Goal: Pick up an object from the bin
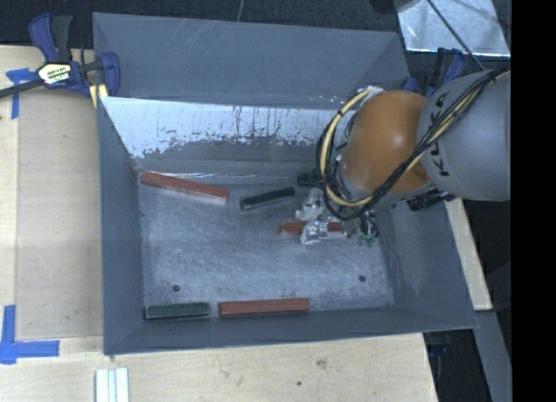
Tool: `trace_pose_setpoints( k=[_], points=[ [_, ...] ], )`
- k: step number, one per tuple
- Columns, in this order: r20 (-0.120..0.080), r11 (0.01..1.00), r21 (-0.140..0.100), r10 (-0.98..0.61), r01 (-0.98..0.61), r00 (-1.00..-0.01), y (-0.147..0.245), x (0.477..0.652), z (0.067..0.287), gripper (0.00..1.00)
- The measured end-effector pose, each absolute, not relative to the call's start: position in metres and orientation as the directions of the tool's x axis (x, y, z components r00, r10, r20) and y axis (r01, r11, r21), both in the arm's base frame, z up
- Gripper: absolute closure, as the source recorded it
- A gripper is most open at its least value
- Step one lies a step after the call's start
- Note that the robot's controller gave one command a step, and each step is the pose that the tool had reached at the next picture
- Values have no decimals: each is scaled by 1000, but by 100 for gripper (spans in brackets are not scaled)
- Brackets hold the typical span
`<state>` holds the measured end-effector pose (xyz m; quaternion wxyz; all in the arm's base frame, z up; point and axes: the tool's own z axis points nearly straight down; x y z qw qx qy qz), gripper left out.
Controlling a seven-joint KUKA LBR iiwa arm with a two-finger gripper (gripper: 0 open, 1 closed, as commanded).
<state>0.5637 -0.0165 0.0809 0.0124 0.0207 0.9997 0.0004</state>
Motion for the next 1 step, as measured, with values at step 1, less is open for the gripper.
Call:
trace_pose_setpoints(
  k=[1],
  points=[
    [-25,999,1,41,41,-999,-17,564,81,100]
  ],
)
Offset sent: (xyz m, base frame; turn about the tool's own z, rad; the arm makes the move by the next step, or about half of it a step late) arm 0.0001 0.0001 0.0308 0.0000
